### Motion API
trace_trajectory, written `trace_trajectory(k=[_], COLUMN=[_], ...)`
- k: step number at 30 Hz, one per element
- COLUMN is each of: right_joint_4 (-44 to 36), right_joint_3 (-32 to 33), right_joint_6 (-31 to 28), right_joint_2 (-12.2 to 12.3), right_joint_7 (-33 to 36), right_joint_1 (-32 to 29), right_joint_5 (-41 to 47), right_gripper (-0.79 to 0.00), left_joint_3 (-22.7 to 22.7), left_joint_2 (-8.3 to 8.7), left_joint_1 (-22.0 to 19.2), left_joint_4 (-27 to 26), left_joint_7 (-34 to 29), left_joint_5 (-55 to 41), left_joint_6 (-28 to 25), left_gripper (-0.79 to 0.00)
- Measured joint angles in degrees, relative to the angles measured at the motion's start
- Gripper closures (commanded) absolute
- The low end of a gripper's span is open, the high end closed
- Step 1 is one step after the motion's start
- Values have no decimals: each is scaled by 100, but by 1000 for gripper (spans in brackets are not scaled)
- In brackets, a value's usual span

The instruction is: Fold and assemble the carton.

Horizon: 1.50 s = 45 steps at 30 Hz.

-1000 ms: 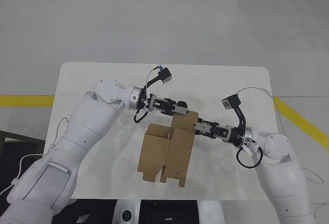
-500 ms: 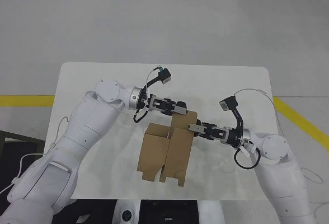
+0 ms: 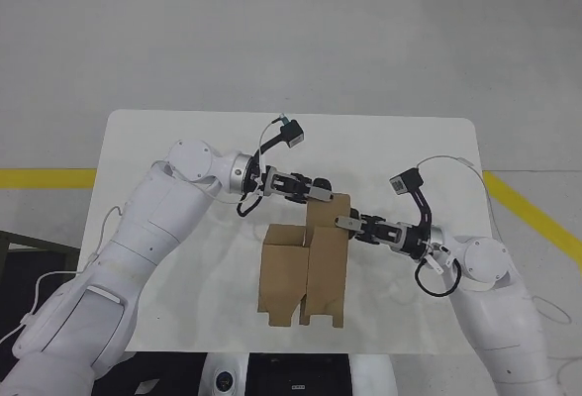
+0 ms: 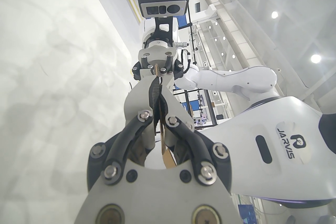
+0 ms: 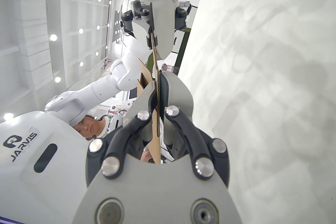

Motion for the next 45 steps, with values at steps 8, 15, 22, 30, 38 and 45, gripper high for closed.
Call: trace_trajectory(k=[8, 15, 22, 30, 38, 45], right_joint_4=[-38, -287, -809, -1684, -2129, -2213], right_joint_3=[15, 137, 368, 440, 197, 243], right_joint_6=[33, 286, 619, 1425, 1619, 1570], right_joint_2=[32, 41, 24, -21, -99, -135], right_joint_7=[-100, -977, -2576, -4321, -5394, -5755], right_joint_1=[-40, -181, -481, -1106, -1653, -1749], right_joint_5=[234, 87, -360, -977, -1147, -1100], right_gripper=[0, 0, 0, 0, 0, 0], left_joint_3=[-197, -673, -1292, -1459, -1228, -1195], left_joint_2=[8, 148, 402, 529, 451, 444], left_joint_1=[-67, -33, 424, 1166, 1554, 1675], left_joint_4=[285, 285, -431, -1527, -2067, -2124], left_joint_7=[495, 1464, 2085, 2277, 3033, 3329], left_joint_5=[134, 645, 1252, 1511, 1482, 1812], left_joint_6=[-226, -127, 398, 1174, 1547, 1671], left_gripper=[-785, -785, -785, -785, -785, -785])
